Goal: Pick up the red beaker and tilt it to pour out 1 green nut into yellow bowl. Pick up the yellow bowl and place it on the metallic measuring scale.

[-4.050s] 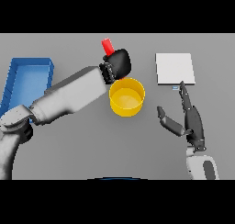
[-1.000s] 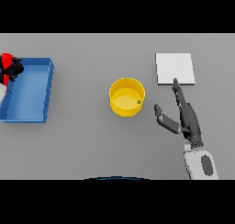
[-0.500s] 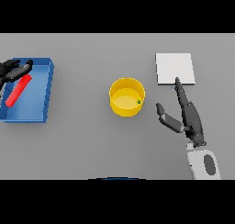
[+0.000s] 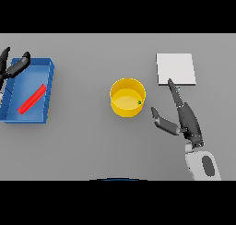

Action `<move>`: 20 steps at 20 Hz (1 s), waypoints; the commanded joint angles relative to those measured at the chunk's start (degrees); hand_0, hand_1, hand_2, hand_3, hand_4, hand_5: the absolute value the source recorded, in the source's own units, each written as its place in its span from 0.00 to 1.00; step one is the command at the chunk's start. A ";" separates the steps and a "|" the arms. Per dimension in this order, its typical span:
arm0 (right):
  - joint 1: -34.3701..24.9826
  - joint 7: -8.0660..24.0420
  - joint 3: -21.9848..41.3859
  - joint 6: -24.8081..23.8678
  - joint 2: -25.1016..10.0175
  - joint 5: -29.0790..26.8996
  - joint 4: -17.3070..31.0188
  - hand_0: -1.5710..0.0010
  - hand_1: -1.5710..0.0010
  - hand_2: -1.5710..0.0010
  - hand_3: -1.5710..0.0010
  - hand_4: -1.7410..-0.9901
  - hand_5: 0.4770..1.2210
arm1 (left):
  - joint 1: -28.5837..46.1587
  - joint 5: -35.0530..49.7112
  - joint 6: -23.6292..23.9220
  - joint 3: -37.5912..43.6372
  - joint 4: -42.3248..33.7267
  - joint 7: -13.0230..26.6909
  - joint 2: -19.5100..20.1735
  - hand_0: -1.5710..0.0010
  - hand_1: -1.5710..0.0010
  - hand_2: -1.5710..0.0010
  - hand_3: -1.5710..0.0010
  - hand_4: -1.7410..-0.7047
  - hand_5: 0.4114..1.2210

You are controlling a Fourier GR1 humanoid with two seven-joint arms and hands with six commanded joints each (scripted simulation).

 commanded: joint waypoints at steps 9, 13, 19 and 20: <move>-17.80 0.81 13.76 12.38 -15.01 20.33 5.80 1.00 1.00 1.00 1.00 0.68 0.30 | 0.48 1.07 -0.03 0.54 -0.30 -1.42 -0.52 1.00 1.00 1.00 1.00 0.99 0.32; -25.39 -2.14 19.36 17.35 -18.16 26.17 9.65 1.00 1.00 1.00 1.00 0.70 0.31 | 0.62 1.40 -0.07 0.55 -1.01 -1.07 -0.39 1.00 1.00 1.00 1.00 0.99 0.33; -33.29 -4.60 25.75 22.59 -17.78 30.86 17.63 1.00 1.00 1.00 1.00 0.69 0.31 | 2.08 2.24 -0.15 1.06 -2.53 -2.20 0.55 1.00 1.00 1.00 1.00 0.98 0.34; -34.10 -4.61 26.75 22.45 -17.39 31.88 18.89 1.00 1.00 1.00 1.00 0.69 0.30 | 2.26 2.58 -0.16 1.27 -2.55 -2.18 0.51 1.00 1.00 1.00 1.00 0.98 0.34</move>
